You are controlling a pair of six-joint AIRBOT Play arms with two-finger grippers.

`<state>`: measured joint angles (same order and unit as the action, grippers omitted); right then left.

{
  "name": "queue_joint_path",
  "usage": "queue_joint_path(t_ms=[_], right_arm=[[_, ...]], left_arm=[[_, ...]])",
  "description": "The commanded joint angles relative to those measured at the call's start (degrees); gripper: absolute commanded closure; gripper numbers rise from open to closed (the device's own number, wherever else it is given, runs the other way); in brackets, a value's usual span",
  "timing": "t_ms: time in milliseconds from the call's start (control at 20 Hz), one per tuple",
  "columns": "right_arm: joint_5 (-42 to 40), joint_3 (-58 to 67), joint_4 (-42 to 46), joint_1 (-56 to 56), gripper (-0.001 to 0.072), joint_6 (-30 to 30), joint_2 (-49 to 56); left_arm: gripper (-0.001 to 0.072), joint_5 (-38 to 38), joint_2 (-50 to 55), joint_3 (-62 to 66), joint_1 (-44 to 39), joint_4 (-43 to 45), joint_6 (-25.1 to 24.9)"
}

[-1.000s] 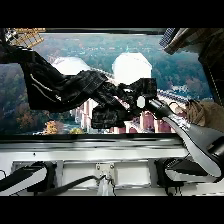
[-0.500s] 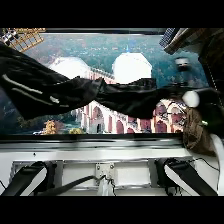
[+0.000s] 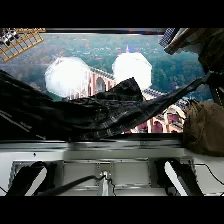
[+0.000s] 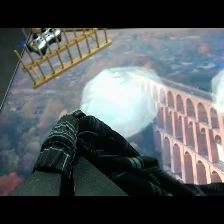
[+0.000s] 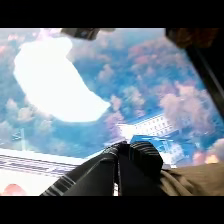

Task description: Fold the clothes and pants, and hang the long-sleeved shirts on hangers.

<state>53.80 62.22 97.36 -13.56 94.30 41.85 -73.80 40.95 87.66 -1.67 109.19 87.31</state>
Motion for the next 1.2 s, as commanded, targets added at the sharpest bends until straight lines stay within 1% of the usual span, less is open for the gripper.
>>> queue_joint_path(t_ms=[0,200,350,550,650,700,750,800,850,900,1000,1050,1100,1150], right_arm=[[4.63,0.94,0.42,-1.03,0.0696,-2.56,-1.88],[6.86,0.33,-0.17,-1.03,0.0696,-2.67,-7.19],[6.88,-3.17,-3.63,-1.03,0.0696,-2.64,-9.16],[8.09,-11.06,-7.69,-1.03,0.0696,-2.69,-9.29],[6.86,-14.64,-9.55,-1.03,0.0696,-2.73,-9.18],[6.10,-16.15,-10.99,-1.03,0.0696,-3.08,-8.76],[5.95,-17.09,-12.98,-1.03,0.0696,-4.15,-7.89],[6.01,-17.53,-15.10,-1.03,0.0696,-5.38,-6.80],[6.36,-17.51,-17.22,-0.96,0.0696,-6.84,-5.40],[6.25,-17.51,-18.05,-0.48,0.0696,-7.56,-4.24],[6.27,-17.53,-17.99,1.75,0.0695,-8.24,-2.10],[6.38,-17.53,-18.03,2.91,0.0623,-8.31,-1.27],[6.80,-17.51,-18.12,4.02,0.0215,-8.22,-0.72],[7.13,-17.51,-18.10,4.90,0.0018,-8.11,-0.52]], left_arm=[[0.0697,-0.63,0.76,-0.02,0.00,0.94,-0.09],[0.0697,1.55,4.20,-0.02,0.00,3.30,-0.07],[0.0696,5.09,10.16,-0.02,0.00,2.60,-0.04],[0.0696,8.17,22.14,-0.02,0.00,0.87,-0.07],[0.0696,12.20,29.31,0.00,0.00,0.66,-0.07],[0.0680,15.19,33.33,0.00,0.00,0.63,-0.02],[0.0448,17.49,37.00,0.11,0.00,0.22,0.04],[0.0098,18.38,40.50,0.68,0.07,-1.18,3.41],[0.0002,18.51,43.54,1.42,0.37,-3.39,9.29],[-0.0001,17.97,45.66,1.95,0.48,-5.20,11.39],[0.0007,14.82,47.23,1.99,0.55,-3.78,11.30],[0.0027,12.66,47.10,1.99,0.94,-2.51,11.34],[0.0147,10.49,46.38,1.97,2.10,-2.82,11.72],[0.0256,8.76,45.33,1.95,3.43,-2.95,12.50]])
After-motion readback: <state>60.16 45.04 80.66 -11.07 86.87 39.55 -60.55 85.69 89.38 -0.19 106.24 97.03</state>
